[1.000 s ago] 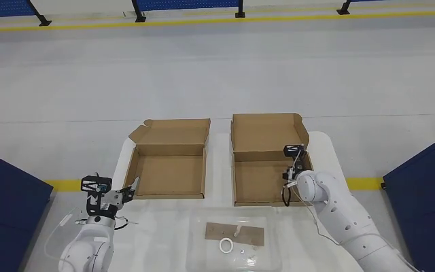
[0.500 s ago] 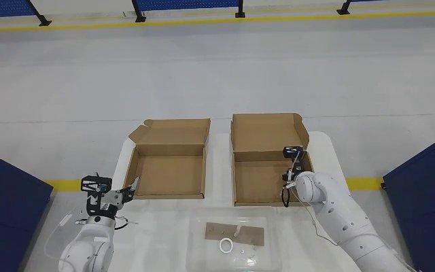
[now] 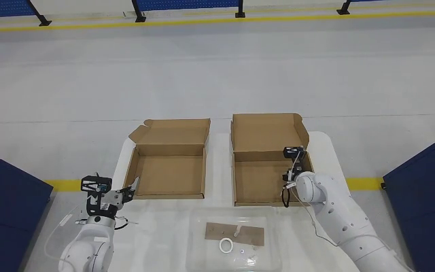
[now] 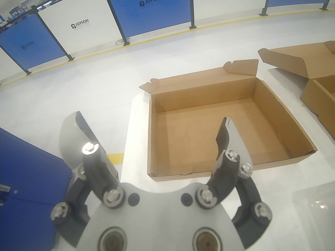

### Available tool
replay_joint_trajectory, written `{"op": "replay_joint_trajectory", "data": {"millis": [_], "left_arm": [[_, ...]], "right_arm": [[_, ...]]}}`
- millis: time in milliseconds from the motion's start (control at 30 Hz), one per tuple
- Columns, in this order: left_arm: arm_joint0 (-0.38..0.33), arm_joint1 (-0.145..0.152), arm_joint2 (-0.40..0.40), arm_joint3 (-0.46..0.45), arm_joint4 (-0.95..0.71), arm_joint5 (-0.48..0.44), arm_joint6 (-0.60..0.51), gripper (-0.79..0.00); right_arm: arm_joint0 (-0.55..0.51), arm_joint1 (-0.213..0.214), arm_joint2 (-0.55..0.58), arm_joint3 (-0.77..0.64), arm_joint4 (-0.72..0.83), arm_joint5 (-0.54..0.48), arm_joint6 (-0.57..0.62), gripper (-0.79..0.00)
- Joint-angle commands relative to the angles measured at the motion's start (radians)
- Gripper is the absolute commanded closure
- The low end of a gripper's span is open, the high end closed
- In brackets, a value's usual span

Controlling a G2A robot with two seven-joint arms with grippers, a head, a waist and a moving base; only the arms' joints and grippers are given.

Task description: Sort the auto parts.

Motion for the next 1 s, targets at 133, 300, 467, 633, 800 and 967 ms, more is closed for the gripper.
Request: {"op": "replay_joint_trajectory", "data": {"millis": [133,300,467,633,800,967], "left_arm": [[0.0,0.0,0.0,0.0,0.0,0.0,0.0,-0.785],[0.0,0.0,0.0,0.0,0.0,0.0,0.0,-0.785],[0.0,0.0,0.0,0.0,0.0,0.0,0.0,-0.785],[0.0,0.0,0.0,0.0,0.0,0.0,0.0,-0.785],[0.0,0.0,0.0,0.0,0.0,0.0,0.0,-0.785],[0.0,0.0,0.0,0.0,0.0,0.0,0.0,-0.785]], "right_arm": [[-0.01,-0.002,0.013,-0.014,-0.013,0.003,-0.002,-0.191],[-0.02,-0.003,0.022,-0.03,-0.029,0.007,0.002,-0.225],[-0.032,-0.005,0.031,-0.048,-0.043,0.01,0.007,-0.296],[-0.057,-0.003,0.047,-0.096,-0.066,0.013,0.012,-0.453],[-0.103,0.005,0.082,-0.184,-0.092,0.009,0.027,-0.785],[-0.146,0.012,0.12,-0.254,-0.104,-0.005,0.0,-0.785]]}}
